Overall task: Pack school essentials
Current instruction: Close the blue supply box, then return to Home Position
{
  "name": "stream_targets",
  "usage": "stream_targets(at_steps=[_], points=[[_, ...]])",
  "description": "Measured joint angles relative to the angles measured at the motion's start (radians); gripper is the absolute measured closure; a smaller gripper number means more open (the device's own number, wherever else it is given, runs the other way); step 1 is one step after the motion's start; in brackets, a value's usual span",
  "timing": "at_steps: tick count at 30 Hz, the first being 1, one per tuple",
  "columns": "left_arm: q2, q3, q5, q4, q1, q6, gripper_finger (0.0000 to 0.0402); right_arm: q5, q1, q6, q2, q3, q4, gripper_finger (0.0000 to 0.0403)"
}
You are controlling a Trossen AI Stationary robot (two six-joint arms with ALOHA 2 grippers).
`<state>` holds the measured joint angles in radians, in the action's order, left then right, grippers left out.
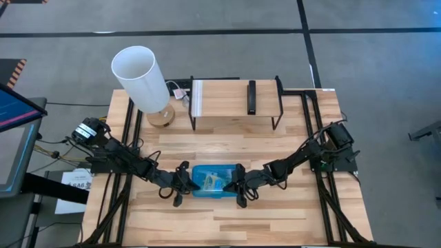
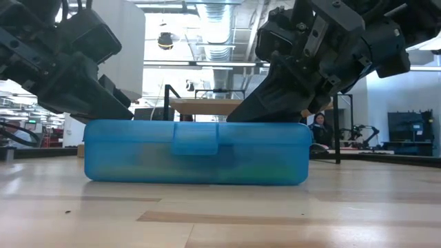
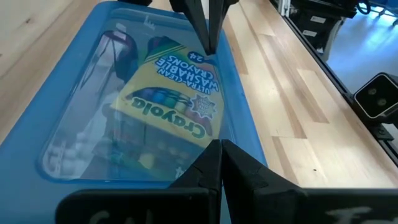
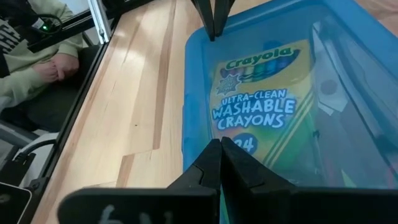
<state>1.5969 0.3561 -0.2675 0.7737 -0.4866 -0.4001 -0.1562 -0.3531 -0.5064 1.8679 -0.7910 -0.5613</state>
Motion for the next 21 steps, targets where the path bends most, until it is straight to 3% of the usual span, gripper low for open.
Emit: stream_targets(at_steps=[8,12,21], points=[[0.001,-0.002,0.001,0.012,0.0,0.008,0.04,-0.001,0.0,0.018,0.0,0.001,0.001,0.0377],[-0.015,-0.004,0.05,0.026,0.002,0.04,0.04,0.001,0.001,0.021,0.003,0.003,-0.058,0.0377],[-0.172,-0.004,0.079,-0.01,0.0,0.082,0.04,0.017,0.003,0.043,-0.012,-0.006,-0.074,0.0377]])
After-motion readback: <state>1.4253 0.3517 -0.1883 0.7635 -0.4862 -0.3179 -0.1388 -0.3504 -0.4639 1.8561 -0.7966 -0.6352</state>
